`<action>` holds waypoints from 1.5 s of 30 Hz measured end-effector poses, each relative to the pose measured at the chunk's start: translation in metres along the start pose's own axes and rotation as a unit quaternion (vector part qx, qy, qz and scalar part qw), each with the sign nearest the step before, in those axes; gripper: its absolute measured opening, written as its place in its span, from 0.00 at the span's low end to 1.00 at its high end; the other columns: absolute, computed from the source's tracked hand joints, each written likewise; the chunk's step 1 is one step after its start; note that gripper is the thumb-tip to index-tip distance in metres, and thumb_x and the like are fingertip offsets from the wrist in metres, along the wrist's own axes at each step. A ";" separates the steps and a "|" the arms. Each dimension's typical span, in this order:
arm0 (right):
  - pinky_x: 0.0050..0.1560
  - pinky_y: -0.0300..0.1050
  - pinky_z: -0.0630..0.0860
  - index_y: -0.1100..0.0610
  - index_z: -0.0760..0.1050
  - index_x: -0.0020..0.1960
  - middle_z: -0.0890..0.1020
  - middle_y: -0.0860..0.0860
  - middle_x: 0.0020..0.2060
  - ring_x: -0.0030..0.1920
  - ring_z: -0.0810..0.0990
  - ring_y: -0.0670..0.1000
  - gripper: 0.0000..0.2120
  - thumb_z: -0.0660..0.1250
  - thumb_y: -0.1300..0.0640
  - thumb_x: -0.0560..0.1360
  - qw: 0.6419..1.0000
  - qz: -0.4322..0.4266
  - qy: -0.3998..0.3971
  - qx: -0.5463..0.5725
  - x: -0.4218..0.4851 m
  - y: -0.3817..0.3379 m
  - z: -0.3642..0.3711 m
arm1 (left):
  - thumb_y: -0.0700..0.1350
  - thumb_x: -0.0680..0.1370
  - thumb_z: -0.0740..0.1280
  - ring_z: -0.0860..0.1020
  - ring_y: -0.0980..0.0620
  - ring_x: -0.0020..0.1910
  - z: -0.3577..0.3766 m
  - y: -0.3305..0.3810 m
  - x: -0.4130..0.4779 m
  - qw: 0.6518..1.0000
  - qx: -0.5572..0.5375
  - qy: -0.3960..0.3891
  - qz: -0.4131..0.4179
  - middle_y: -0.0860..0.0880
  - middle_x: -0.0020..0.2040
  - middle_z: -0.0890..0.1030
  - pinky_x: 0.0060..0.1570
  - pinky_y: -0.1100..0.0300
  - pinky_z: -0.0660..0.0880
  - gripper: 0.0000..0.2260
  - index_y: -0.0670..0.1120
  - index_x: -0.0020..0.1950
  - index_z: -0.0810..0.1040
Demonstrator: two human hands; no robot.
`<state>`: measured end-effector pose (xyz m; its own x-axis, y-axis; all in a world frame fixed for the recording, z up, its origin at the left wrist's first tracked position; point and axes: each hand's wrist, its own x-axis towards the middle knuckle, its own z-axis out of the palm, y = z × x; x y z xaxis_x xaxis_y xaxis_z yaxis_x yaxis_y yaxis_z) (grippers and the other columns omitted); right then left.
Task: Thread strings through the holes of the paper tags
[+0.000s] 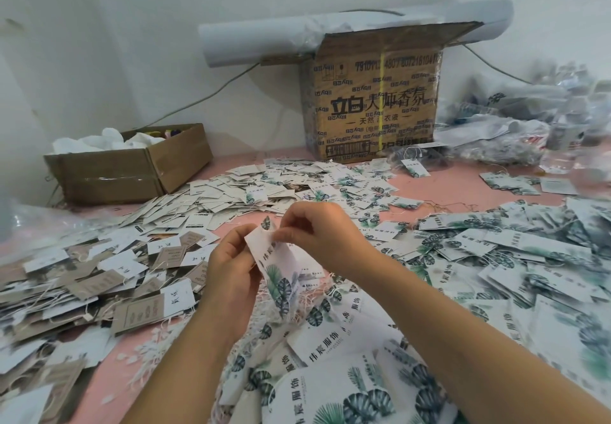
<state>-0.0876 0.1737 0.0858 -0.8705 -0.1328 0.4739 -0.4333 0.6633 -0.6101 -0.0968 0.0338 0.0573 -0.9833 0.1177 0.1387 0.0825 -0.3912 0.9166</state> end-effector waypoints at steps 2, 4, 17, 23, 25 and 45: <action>0.29 0.35 0.65 0.54 0.76 0.39 0.73 0.45 0.27 0.24 0.66 0.40 0.07 0.70 0.52 0.73 1.000 0.026 -0.003 0.003 0.001 0.003 -0.005 | 0.30 0.77 0.59 0.80 0.56 0.31 0.000 0.004 0.002 0.999 -0.030 0.027 0.005 0.49 0.33 0.83 0.32 0.63 0.77 0.12 0.45 0.45 0.76; 0.29 0.36 0.66 0.53 0.75 0.36 0.73 0.47 0.26 0.25 0.66 0.42 0.08 0.70 0.53 0.73 0.998 0.054 0.004 0.009 0.002 0.006 -0.011 | 0.29 0.77 0.57 0.80 0.55 0.34 -0.002 0.009 0.005 0.996 -0.060 0.064 0.003 0.48 0.33 0.83 0.35 0.62 0.77 0.12 0.43 0.45 0.75; 0.36 0.48 0.78 0.54 0.76 0.37 0.79 0.50 0.30 0.29 0.74 0.48 0.09 0.67 0.63 0.74 0.986 0.155 0.016 0.061 0.003 0.019 -0.036 | 0.36 0.81 0.56 0.69 0.56 0.32 -0.012 0.018 0.011 0.980 -0.151 0.124 -0.033 0.48 0.36 0.80 0.33 0.65 0.67 0.09 0.43 0.43 0.71; 0.26 0.37 0.74 0.58 0.78 0.36 0.81 0.49 0.26 0.24 0.76 0.44 0.06 0.71 0.66 0.71 0.981 0.125 0.022 0.149 0.001 0.013 -0.032 | 0.34 0.79 0.60 0.72 0.54 0.32 -0.011 0.016 0.008 0.994 -0.060 0.088 -0.016 0.49 0.31 0.77 0.35 0.63 0.67 0.08 0.43 0.43 0.75; 0.26 0.35 0.74 0.59 0.78 0.37 0.80 0.49 0.25 0.24 0.76 0.44 0.06 0.71 0.66 0.70 0.980 0.103 0.016 0.171 0.002 0.010 -0.028 | 0.33 0.78 0.61 0.73 0.54 0.33 -0.007 0.015 0.005 0.998 -0.024 0.048 -0.016 0.49 0.32 0.77 0.37 0.62 0.69 0.08 0.43 0.43 0.76; 0.32 0.35 0.77 0.61 0.78 0.43 0.80 0.45 0.26 0.26 0.78 0.42 0.06 0.68 0.70 0.71 0.980 0.037 -0.022 0.195 0.002 0.002 -0.020 | 0.37 0.64 0.69 0.82 0.53 0.33 0.003 0.007 -0.005 0.995 0.089 -0.033 0.027 0.44 0.35 0.84 0.34 0.66 0.78 0.09 0.41 0.43 0.81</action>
<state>-0.0858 0.1895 0.0977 -0.9083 -0.1327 0.3967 -0.4176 0.3425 -0.8416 -0.0912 0.0334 0.0640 -0.9646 0.1622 0.2080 0.1679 -0.2303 0.9585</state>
